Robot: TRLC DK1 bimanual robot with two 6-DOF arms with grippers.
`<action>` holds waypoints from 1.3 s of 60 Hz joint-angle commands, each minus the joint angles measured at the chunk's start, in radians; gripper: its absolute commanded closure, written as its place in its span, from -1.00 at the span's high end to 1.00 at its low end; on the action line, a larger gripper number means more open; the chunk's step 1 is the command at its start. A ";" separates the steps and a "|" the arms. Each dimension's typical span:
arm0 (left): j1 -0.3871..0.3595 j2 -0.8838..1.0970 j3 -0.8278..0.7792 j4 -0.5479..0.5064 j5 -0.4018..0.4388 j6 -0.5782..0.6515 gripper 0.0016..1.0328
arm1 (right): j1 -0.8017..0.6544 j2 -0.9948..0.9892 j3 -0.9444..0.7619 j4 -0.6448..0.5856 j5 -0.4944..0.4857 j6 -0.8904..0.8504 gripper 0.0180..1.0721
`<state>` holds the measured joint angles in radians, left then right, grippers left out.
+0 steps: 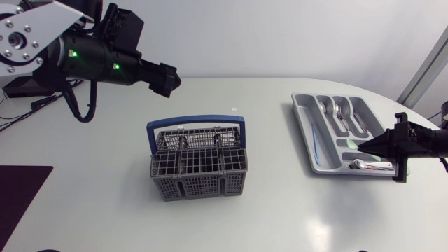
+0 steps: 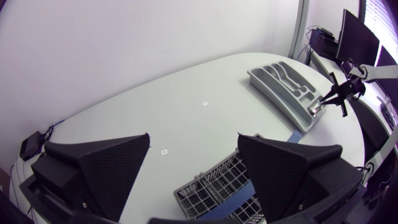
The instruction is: Unload the cutlery basket into the drawer organizer.
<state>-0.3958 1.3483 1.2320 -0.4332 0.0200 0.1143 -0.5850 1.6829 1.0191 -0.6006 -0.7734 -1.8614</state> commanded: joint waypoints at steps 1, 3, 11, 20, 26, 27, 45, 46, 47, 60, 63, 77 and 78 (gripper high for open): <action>0.020 -0.029 -0.042 0.017 -0.008 0.019 0.90 | -0.032 0.087 0.078 -0.061 0.023 -0.163 -0.89; 0.026 -0.034 -0.048 0.017 -0.008 0.021 0.90 | -0.039 0.109 0.101 -0.070 0.040 -0.185 -0.89; 0.040 -0.054 -0.077 0.022 -0.008 0.021 0.90 | -0.052 0.159 0.133 -0.073 0.098 -0.242 -0.89; 0.049 -0.067 -0.108 0.031 -0.008 0.021 0.90 | -0.049 0.175 0.107 -0.056 0.151 -0.271 -0.89; 0.052 -0.077 -0.124 0.036 -0.009 0.022 0.90 | -0.042 0.178 0.081 -0.022 0.172 -0.269 -0.89; 0.052 -0.077 -0.126 0.036 -0.009 0.022 0.90 | -0.041 0.179 0.078 -0.016 0.175 -0.268 -0.89; 0.080 -0.115 -0.167 0.034 -0.018 0.045 0.90 | -0.015 0.189 0.039 0.042 0.212 -0.232 -0.26; 0.081 -0.117 -0.169 0.036 -0.018 0.047 0.90 | -0.013 0.186 0.041 0.044 0.212 -0.226 -0.21; 0.083 -0.118 -0.170 0.036 -0.018 0.047 0.90 | -0.013 0.184 0.041 0.045 0.212 -0.220 -0.15; 0.107 -0.144 -0.207 0.033 -0.018 0.062 0.90 | 0.001 0.143 0.047 0.061 0.200 -0.154 0.16; 0.109 -0.149 -0.213 0.030 -0.018 0.065 0.90 | 0.007 0.120 0.050 0.061 0.191 -0.122 0.22; 0.120 -0.181 -0.275 0.016 -0.020 0.081 0.90 | 0.086 -0.031 0.012 0.024 0.134 0.048 0.40; 0.123 -0.184 -0.281 0.016 -0.018 0.082 0.90 | 0.096 -0.040 0.010 0.024 0.129 0.067 0.42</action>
<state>-0.2893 1.1908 0.9947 -0.4122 0.0055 0.1776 -0.5274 1.6962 1.0706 -0.5537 -0.6258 -1.8774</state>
